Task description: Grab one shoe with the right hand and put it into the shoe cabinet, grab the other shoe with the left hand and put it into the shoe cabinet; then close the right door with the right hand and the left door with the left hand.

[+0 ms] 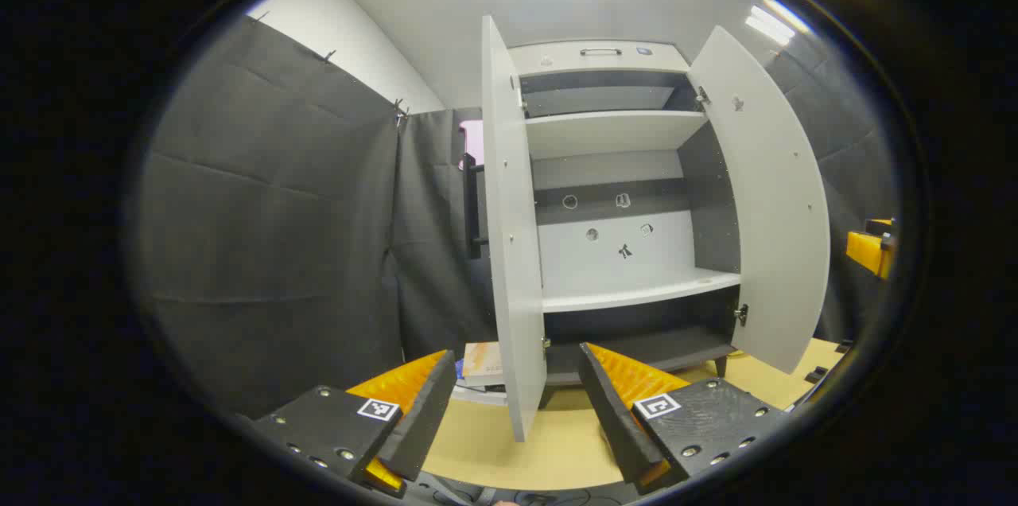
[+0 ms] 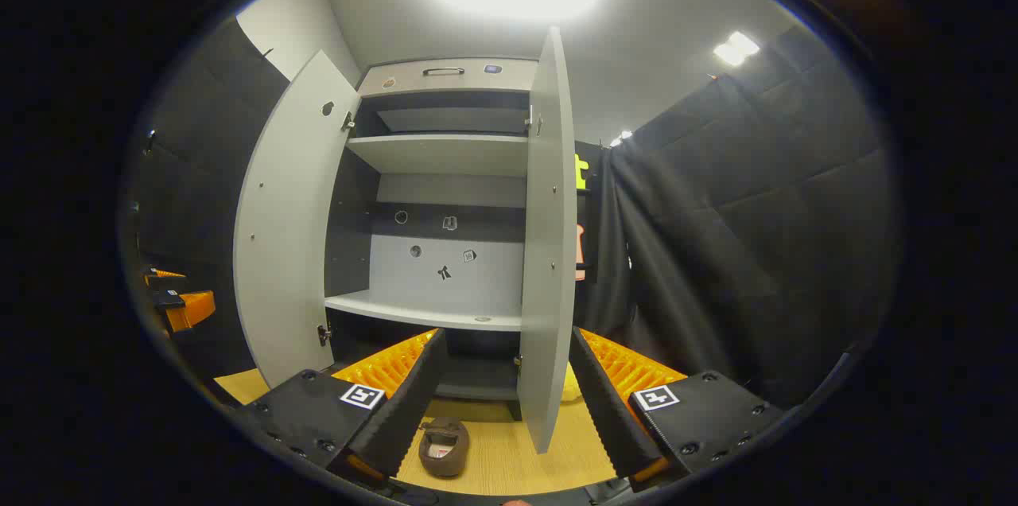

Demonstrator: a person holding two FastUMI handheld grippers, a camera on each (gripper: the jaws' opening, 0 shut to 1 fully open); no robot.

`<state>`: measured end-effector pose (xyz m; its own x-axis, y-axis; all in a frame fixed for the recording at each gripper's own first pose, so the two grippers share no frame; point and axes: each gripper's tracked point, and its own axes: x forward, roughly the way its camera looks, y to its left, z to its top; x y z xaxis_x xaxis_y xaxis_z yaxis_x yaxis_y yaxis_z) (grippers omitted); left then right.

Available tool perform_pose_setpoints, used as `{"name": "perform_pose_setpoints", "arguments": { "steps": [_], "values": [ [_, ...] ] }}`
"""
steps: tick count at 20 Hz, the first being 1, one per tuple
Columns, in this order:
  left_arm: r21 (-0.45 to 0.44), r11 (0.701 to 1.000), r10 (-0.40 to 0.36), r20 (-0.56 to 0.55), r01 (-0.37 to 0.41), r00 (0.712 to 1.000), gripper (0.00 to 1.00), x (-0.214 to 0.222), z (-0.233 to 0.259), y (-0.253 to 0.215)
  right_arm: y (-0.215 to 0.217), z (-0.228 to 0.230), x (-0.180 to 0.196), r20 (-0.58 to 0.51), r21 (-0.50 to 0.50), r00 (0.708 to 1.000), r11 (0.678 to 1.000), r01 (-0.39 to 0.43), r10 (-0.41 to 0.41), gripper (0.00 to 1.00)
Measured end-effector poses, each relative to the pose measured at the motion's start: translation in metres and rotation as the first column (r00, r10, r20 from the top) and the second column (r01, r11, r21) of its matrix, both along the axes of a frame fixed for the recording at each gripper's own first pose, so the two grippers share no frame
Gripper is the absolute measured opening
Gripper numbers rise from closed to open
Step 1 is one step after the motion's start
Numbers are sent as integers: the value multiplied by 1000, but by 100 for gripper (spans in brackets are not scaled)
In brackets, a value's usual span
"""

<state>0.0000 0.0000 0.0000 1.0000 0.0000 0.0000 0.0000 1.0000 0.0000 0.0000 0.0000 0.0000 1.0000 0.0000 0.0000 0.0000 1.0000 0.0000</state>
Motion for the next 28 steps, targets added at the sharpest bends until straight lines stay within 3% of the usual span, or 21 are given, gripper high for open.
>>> {"name": "perform_pose_setpoints", "arguments": {
  "steps": [2, 7, 8, 10, 11, 12, 17, 20, 24, 28],
  "values": [
    [0, 1000, 1, 1, -1, 1000, 91, 0, 0, -2, 0, 0, 1, 0, 6, 1000, 1000, -8, 8, 98],
    [7, 1000, 0, 16, 0, 1000, 91, 3, 4, -11, -2, -5, 6, -2, 12, 1000, 999, -31, 31, 98],
    [9, 1000, 2, 16, -2, 1000, 84, 4, 4, -12, 0, -6, 8, -4, 16, 999, 999, -40, 40, 98],
    [13, 1000, -4, 21, 4, 1000, 84, 5, 5, -16, 0, -8, 13, -7, 25, 999, 999, -48, 48, 98],
    [14, 1000, -13, 23, 13, 1000, 91, 6, 5, -20, 0, -10, 15, -11, 28, 999, 998, -51, 51, 98],
    [16, 1000, -17, 24, 17, 1000, 85, 6, 4, -23, -1, -12, 18, -16, 33, 998, 998, -54, 55, 98],
    [29, 1000, -1, 19, 1, 1000, 91, 13, 4, -32, -7, -31, 32, -62, 17, 996, 998, -58, 59, 98],
    [54, 998, 24, 24, -26, 999, 94, 13, 4, -37, 6, -44, 41, -78, -8, 990, 993, -120, 119, 98],
    [89, 994, 59, 15, -60, 998, 98, 12, -2, -35, 47, -89, 58, -189, 26, 957, 975, -221, 222, 98],
    [70, 995, 69, 5, -70, 998, 98, 24, -15, -27, 90, -148, 80, -338, 78, 892, 954, -291, 300, 98]
  ]
}}
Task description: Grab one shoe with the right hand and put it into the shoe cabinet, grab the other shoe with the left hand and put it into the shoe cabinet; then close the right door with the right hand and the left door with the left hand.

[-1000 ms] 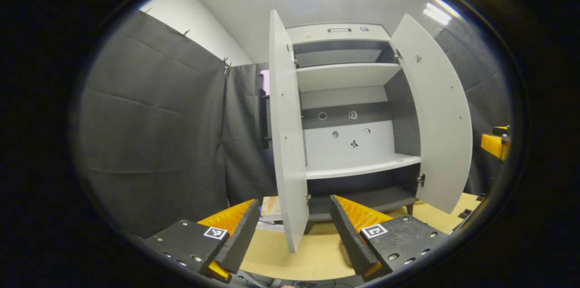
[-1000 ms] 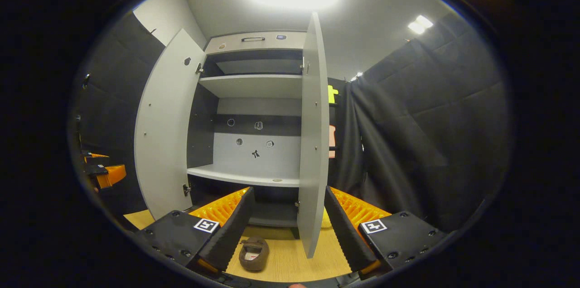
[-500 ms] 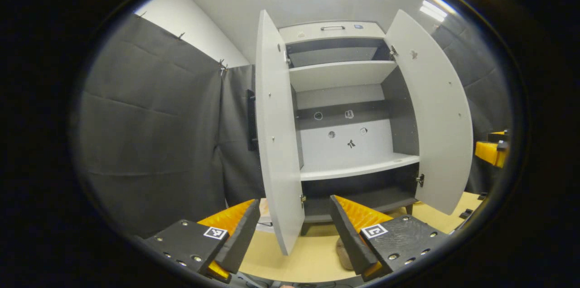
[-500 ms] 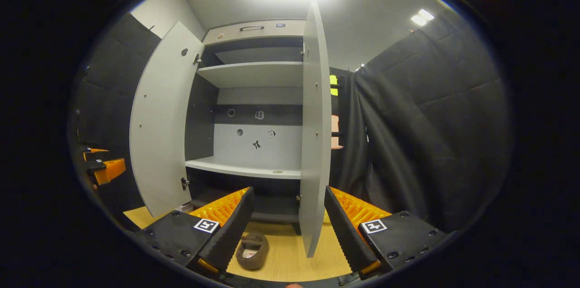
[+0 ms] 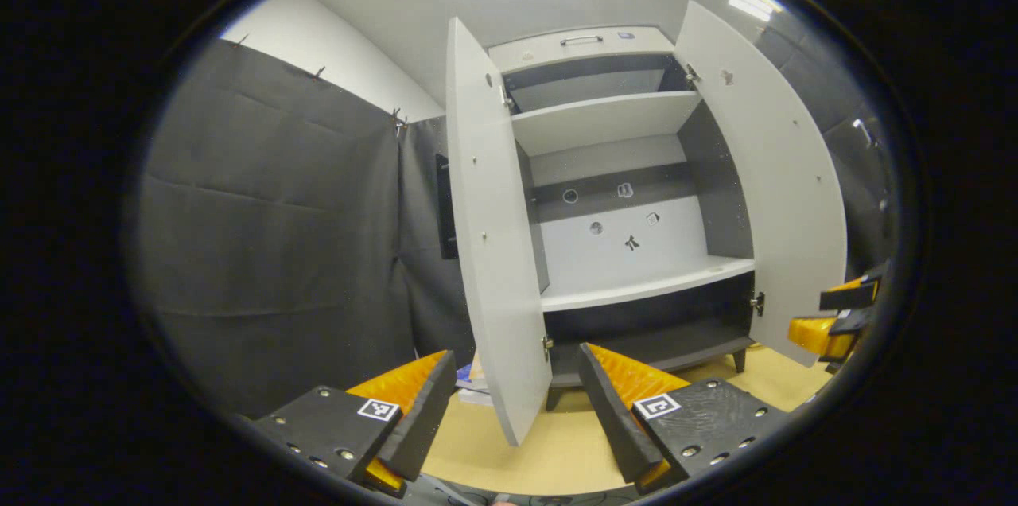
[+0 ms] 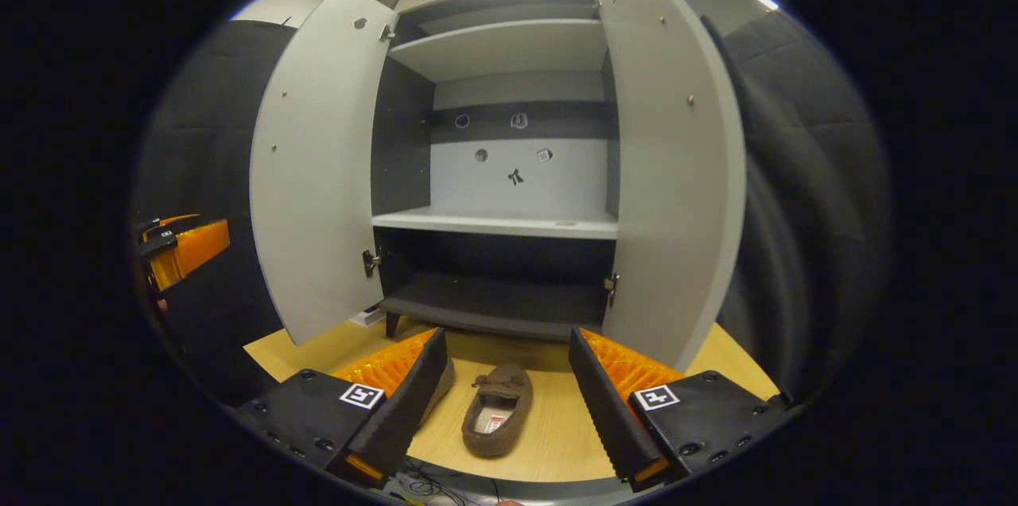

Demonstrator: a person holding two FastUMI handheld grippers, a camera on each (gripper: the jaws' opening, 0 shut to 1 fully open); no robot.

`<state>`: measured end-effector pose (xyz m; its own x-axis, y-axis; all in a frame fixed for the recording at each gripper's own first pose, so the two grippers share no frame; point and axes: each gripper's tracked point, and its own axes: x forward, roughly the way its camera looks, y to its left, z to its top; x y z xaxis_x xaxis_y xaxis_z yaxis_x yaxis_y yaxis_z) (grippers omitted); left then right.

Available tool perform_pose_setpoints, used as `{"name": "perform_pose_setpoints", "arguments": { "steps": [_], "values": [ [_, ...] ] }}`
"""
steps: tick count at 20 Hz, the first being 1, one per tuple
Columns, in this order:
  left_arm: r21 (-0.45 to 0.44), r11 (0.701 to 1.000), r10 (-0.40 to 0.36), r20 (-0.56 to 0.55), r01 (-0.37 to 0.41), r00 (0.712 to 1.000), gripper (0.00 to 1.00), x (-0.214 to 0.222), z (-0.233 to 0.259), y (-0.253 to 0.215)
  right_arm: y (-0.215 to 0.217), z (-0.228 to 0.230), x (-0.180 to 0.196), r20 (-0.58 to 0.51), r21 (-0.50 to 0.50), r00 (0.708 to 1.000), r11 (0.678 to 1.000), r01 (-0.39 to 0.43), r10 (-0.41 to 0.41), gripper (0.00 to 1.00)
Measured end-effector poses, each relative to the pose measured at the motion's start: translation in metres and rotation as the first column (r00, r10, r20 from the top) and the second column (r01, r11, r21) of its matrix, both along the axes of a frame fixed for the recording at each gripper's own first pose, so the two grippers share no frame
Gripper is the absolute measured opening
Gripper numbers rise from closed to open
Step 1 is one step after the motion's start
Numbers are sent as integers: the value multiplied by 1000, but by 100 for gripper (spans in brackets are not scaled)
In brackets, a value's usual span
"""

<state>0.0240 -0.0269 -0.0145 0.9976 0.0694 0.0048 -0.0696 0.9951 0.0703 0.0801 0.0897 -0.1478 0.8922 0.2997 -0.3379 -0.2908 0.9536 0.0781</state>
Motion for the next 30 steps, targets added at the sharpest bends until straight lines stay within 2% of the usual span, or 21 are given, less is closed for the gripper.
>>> {"name": "perform_pose_setpoints", "arguments": {
  "steps": [2, 4, 8, 11, 15, 16, 18, 21, 22, 24, 25, 26, 27, 28, 29, 30],
  "values": [
    [-3, 1000, 2, -25, -2, 1000, 99, 12, -9, 6, 19, -30, 8, -80, -1, 996, 999, -34, 34, 99],
    [1, 1000, 10, -26, -10, 1000, 91, 22, -12, 15, 33, -57, 13, -149, -1, 987, 998, -58, 57, 99],
    [-6, 1000, 30, -39, -30, 999, 91, 32, -21, 34, 57, -111, 16, -298, 2, 948, 993, -115, 111, 99],
    [10, 999, 48, -75, -47, 996, 91, 33, -36, 47, 69, -143, 20, -377, -10, 919, 992, -128, 115, 98],
    [30, 996, 82, -104, -79, 991, 85, 28, -49, 61, 80, -173, 32, -458, -21, 882, 990, -137, 112, 95],
    [28, 996, 87, -109, -84, 990, 91, 26, -52, 63, 81, -179, 34, -477, -31, 872, 990, -138, 107, 93],
    [23, 995, 95, -120, -93, 988, 91, 26, -55, 64, 83, -193, 38, -511, -43, 854, 989, -143, 101, 92],
    [25, 995, 99, -122, -97, 988, 91, 26, -55, 65, 85, -209, 42, -558, -60, 826, 988, -139, 82, 75],
    [26, 995, 97, -121, -95, 988, 98, 25, -55, 64, 86, -215, 40, -580, -60, 810, 988, -144, 83, 69],
    [27, 996, 93, -120, -91, 988, 98, 25, -55, 63, 86, -228, 34, -620, -80, 780, 983, -163, 79, 69],
    [26, 996, 91, -120, -89, 989, 91, 25, -54, 61, 84, -234, 33, -629, -102, 774, 979, -178, 75, 62],
    [24, 996, 88, -118, -86, 989, 91, 26, -54, 60, 78, -231, 35, -624, -140, 779, 974, -179, 53, 44],
    [23, 996, 84, -119, -81, 989, 99, 26, -54, 57, 75, -240, 37, -623, -163, 781, 969, -188, 46, 27],
    [22, 997, 82, -119, -80, 989, 98, 25, -53, 55, 74, -225, 33, -625, -166, 780, 968, -187, 44, 10],
    [20, 997, 82, -115, -80, 990, 99, 25, -52, 54, 75, -234, 35, -634, -146, 771, 971, -191, 56, 7],
    [17, 997, 81, -109, -79, 991, 91, 25, -50, 53, 77, -227, 33, -638, -113, 766, 974, -197, 81, 7]
  ]
}}
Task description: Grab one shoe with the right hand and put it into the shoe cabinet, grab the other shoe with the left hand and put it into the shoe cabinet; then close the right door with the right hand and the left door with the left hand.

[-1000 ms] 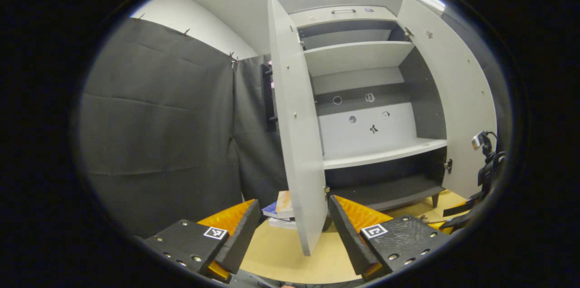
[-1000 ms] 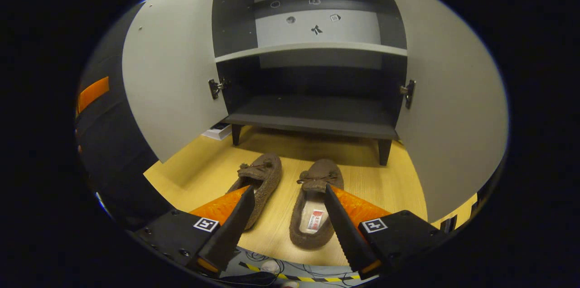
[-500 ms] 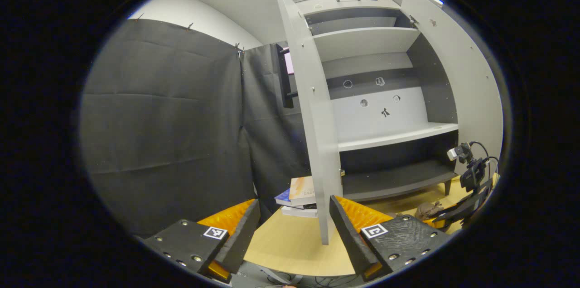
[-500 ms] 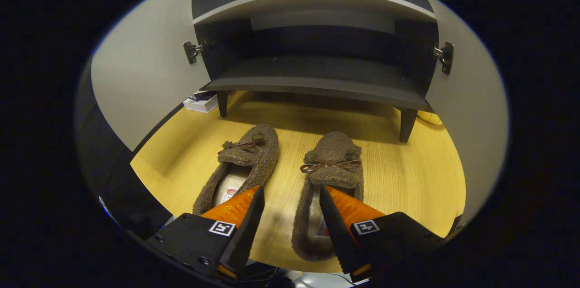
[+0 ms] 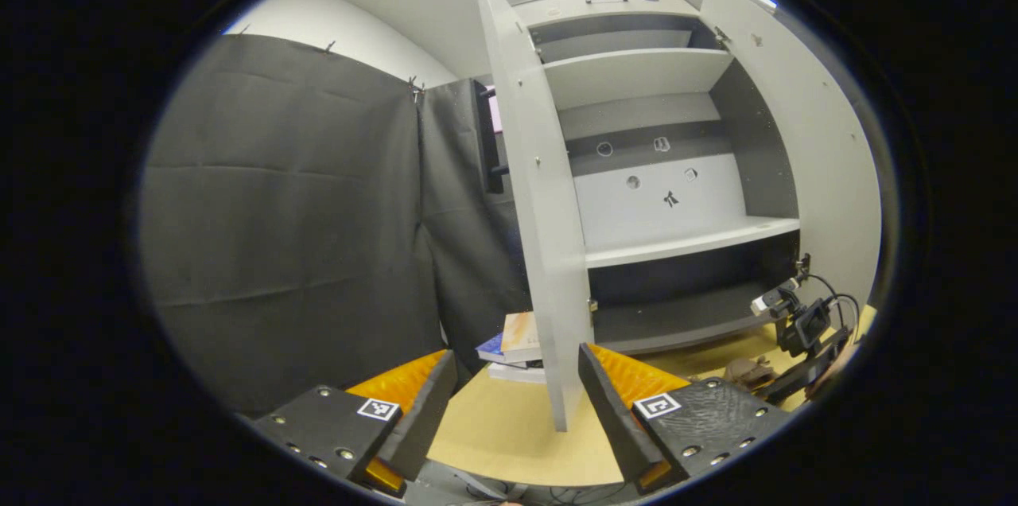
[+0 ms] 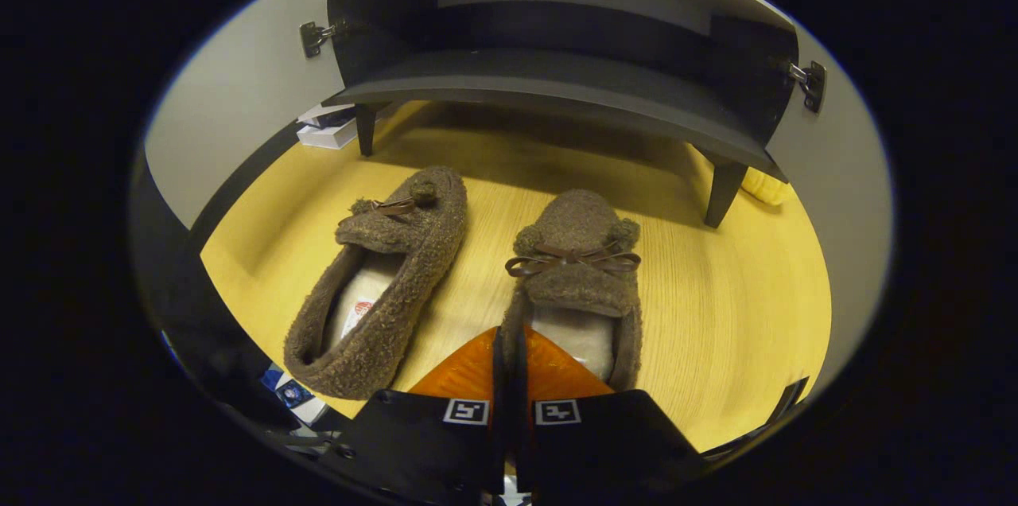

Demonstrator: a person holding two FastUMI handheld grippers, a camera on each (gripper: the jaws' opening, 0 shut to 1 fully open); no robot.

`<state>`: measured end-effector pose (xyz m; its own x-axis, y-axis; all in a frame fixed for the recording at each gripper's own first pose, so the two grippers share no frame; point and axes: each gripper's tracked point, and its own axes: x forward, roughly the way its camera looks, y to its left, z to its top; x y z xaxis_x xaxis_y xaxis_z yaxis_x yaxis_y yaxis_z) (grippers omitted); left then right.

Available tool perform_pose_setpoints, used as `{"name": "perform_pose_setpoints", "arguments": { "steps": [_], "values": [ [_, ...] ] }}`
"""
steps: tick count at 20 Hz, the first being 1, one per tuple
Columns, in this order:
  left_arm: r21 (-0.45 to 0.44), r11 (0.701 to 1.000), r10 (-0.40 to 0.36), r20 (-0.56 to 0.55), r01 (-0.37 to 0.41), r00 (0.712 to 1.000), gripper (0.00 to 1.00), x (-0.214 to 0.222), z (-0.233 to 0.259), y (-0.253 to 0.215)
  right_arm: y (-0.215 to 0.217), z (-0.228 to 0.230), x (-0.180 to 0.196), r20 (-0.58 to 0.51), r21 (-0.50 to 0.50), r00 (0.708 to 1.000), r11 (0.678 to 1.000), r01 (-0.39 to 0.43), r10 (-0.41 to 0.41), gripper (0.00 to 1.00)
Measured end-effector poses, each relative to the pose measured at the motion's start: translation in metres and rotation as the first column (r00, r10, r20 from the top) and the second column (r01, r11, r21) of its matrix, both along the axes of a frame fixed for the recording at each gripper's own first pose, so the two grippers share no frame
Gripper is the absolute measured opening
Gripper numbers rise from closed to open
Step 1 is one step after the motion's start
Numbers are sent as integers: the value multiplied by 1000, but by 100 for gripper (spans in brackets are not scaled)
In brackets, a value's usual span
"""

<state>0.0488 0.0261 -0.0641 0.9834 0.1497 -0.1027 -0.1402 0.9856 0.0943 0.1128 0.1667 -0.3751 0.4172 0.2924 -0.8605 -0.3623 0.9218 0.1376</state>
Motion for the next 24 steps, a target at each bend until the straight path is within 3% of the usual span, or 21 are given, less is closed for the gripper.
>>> {"name": "perform_pose_setpoints", "arguments": {
  "steps": [4, 9, 10, 16, 17, 20, 24],
  "values": [
    [5, 1000, -3, 23, 3, 1000, 91, 3, 8, 0, -1, 21, 0, 25, 59, 999, 998, -29, 27, 4],
    [22, 1000, -12, 49, 11, 999, 91, 8, 18, 2, -3, 55, 2, 47, 152, 999, 988, 13, -20, 7],
    [32, 999, -16, 56, 14, 998, 98, 8, 20, 2, -5, 65, 5, 68, 158, 997, 987, 15, -26, 7],
    [36, 999, -31, 68, 28, 997, 98, 10, 24, 2, -5, 145, 31, 179, 250, 980, 968, 38, -84, 3],
    [31, 999, -32, 71, 30, 997, 98, 10, 24, 2, -6, 159, 34, 196, 255, 976, 966, 40, -92, 7],
    [30, 999, -35, 76, 33, 996, 98, 11, 24, 3, -6, 206, 48, 276, 283, 955, 959, 23, -104, 3],
    [33, 999, -26, 67, 24, 997, 96, 12, 18, 10, -5, 268, 74, 421, 265, 903, 964, -29, -89, 7]
  ]
}}
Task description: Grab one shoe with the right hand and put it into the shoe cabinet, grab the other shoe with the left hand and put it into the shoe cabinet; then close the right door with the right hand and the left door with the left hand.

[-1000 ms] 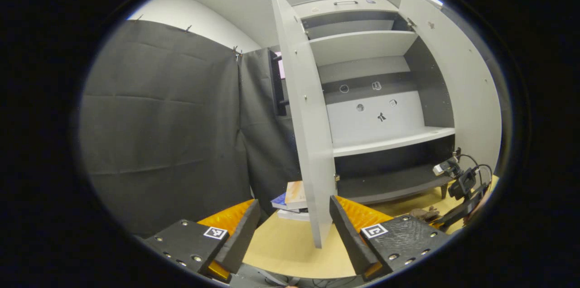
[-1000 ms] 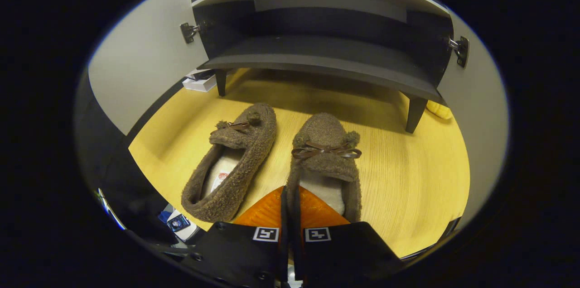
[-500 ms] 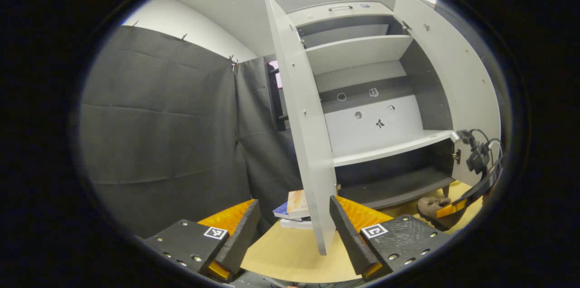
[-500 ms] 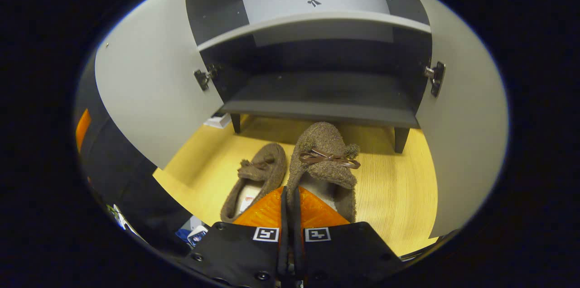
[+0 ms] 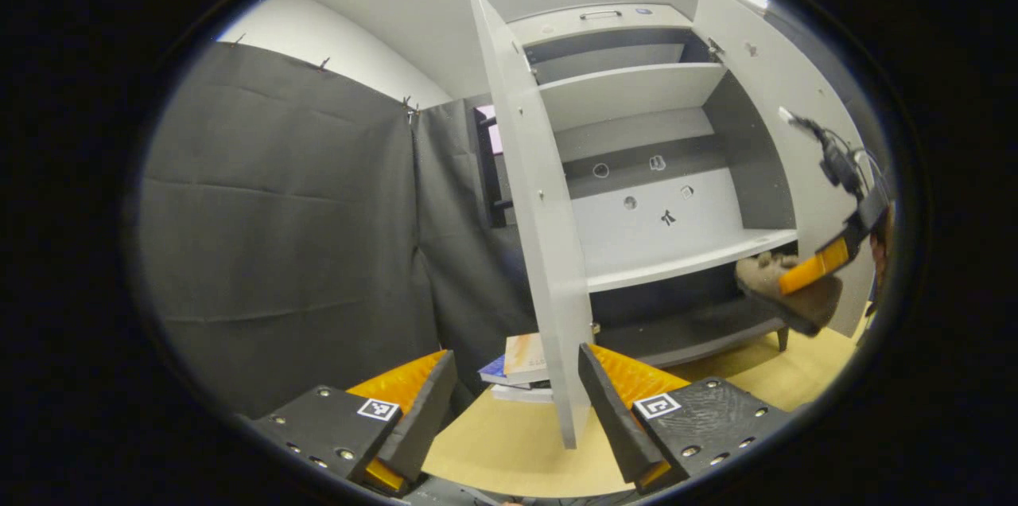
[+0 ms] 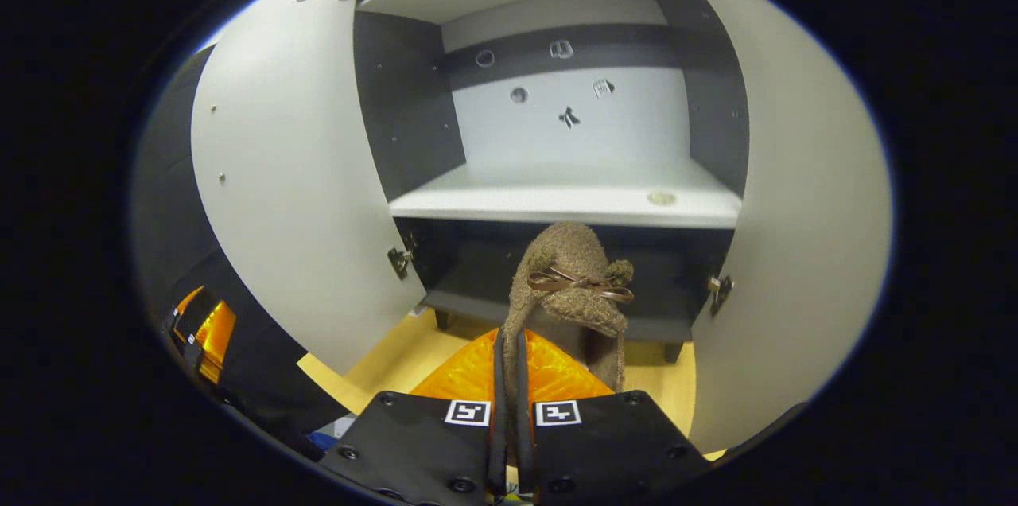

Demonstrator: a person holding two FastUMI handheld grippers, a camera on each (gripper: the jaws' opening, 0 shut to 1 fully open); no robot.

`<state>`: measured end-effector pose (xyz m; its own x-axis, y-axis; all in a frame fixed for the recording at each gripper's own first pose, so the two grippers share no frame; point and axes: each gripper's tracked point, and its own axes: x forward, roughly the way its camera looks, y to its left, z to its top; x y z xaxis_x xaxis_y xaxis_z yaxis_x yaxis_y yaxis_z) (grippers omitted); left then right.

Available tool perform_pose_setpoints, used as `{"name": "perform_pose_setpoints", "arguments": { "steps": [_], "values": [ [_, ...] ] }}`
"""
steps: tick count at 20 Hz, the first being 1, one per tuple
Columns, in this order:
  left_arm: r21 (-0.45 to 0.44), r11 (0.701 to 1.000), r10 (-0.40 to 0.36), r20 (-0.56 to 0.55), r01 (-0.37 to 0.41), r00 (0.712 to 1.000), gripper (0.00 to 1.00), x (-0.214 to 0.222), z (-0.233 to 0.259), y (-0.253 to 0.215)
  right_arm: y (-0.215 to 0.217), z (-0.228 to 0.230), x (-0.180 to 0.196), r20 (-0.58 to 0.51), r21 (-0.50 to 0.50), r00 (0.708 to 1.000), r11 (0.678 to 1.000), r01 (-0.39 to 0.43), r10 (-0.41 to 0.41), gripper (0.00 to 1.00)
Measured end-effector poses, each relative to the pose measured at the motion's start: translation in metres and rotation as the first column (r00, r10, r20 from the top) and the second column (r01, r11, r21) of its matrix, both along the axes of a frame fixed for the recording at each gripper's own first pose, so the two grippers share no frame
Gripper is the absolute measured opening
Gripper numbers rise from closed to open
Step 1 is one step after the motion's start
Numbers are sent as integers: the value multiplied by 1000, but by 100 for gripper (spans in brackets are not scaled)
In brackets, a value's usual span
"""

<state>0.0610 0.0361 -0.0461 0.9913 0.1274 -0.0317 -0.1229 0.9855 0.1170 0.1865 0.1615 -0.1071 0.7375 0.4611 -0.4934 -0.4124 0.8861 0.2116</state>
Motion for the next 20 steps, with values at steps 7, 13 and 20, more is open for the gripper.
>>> {"name": "perform_pose_setpoints", "arguments": {
  "steps": [7, 13, 20],
  "values": [
    [-31, 999, 20, -13, -21, 1000, 91, -7, -8, 12, 3, 60, 90, 139, -21, 989, 999, 48, -45, 7],
    [-70, 997, 37, -38, -40, 999, 91, -19, -20, 14, -4, 68, 182, 157, -93, 980, 986, 139, -123, 7],
    [-88, 996, -9, -82, 2, 997, 99, -24, -37, -1, -6, 52, 231, 139, -148, 969, 963, 225, -205, 11]
  ]
}}
